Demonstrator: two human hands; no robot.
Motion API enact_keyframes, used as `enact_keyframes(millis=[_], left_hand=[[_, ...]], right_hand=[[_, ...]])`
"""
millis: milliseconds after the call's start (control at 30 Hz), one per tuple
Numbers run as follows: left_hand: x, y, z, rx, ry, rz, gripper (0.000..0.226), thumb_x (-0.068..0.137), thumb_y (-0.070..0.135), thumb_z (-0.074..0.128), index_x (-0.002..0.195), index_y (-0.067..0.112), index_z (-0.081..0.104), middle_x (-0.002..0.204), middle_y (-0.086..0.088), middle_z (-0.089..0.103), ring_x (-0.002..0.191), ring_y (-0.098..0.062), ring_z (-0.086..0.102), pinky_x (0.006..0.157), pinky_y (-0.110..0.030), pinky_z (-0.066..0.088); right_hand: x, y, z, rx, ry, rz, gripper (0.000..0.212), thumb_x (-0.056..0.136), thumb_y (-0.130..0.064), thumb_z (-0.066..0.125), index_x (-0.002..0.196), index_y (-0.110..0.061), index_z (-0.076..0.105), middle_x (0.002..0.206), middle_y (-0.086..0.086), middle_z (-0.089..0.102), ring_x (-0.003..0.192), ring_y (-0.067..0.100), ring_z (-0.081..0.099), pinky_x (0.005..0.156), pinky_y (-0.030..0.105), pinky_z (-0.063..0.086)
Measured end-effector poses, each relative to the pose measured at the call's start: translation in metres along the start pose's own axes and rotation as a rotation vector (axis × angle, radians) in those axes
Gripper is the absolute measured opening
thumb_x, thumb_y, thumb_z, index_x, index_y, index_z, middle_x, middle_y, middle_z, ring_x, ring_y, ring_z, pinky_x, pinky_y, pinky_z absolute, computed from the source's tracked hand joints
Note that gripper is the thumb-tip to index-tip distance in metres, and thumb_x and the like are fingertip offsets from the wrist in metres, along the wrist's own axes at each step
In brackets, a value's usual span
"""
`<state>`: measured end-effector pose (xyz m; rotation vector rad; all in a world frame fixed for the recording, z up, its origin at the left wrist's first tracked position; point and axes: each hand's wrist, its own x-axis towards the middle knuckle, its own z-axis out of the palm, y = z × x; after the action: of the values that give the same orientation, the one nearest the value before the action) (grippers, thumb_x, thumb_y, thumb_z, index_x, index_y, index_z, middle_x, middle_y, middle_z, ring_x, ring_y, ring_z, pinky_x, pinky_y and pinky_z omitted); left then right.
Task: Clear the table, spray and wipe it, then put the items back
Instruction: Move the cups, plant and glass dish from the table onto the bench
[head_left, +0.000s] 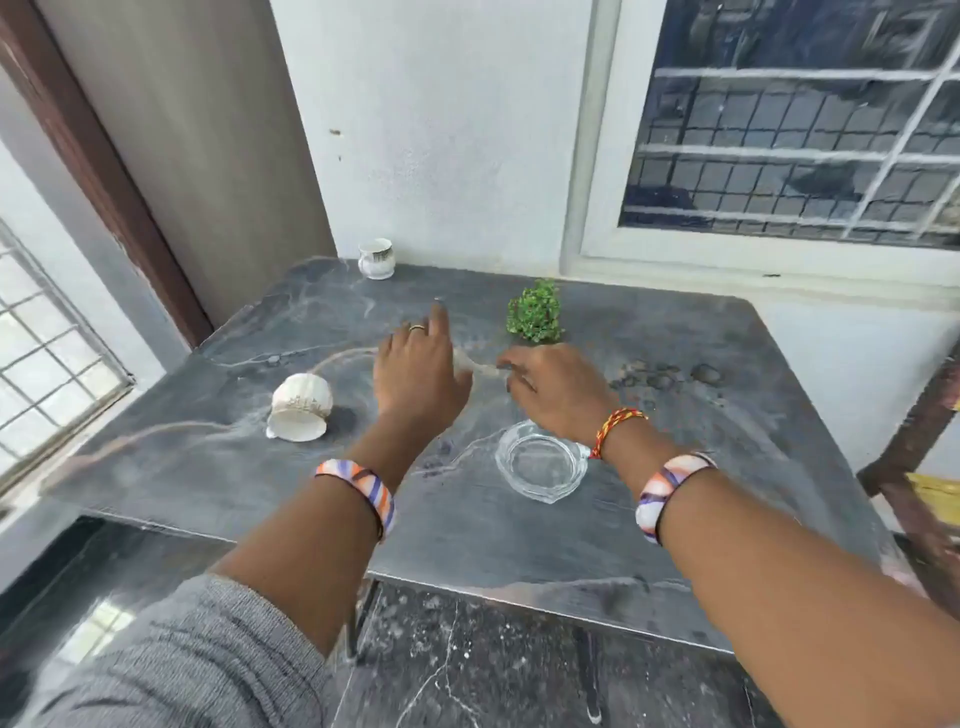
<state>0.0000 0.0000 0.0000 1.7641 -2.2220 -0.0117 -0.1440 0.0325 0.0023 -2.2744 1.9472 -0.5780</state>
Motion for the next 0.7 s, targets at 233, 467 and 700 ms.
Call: enact_keyframes(millis=[233,467,700], left_hand=[[0.024,-0.12,0.021,0.176,-0.303,-0.554,0.115,0.068,0.046,0.075,0.148,0.006,0.002,0.154,-0.029,0.01,0.144,-0.046,0.002,0.112,-0.065,0.0],[0.079,-0.171,0.027,0.151,-0.53,-0.315,0.074,0.056,0.029,0.083,0.121,0.018,0.05,0.122,-0.009,0.059,0.111,-0.029,0.056,0.087,-0.033,0.051],[0.196,-0.148,0.031,-0.773,-0.645,-0.514,0.051,0.084,0.052,0.055,0.101,0.003,0.06,0.075,-0.012,0.062,0.053,-0.019,0.06,0.049,-0.024,0.054]], right_hand=[[0.058,-0.027,0.065,0.003,-0.237,-0.164,0.038,0.09,-0.021,0.046,0.127,-0.018,0.056,0.118,0.016,0.065,0.111,0.034,0.058,0.088,0.038,0.046],[0.125,-0.049,0.105,0.079,-0.476,-0.301,0.085,0.087,-0.03,0.062,0.151,-0.022,0.006,0.143,0.013,0.042,0.128,0.029,0.045,0.1,0.033,0.038],[0.198,-0.036,0.122,0.66,-0.278,-0.142,0.127,0.06,-0.029,0.087,0.149,-0.026,-0.004,0.156,0.003,0.021,0.134,0.0,0.021,0.105,0.008,0.019]])
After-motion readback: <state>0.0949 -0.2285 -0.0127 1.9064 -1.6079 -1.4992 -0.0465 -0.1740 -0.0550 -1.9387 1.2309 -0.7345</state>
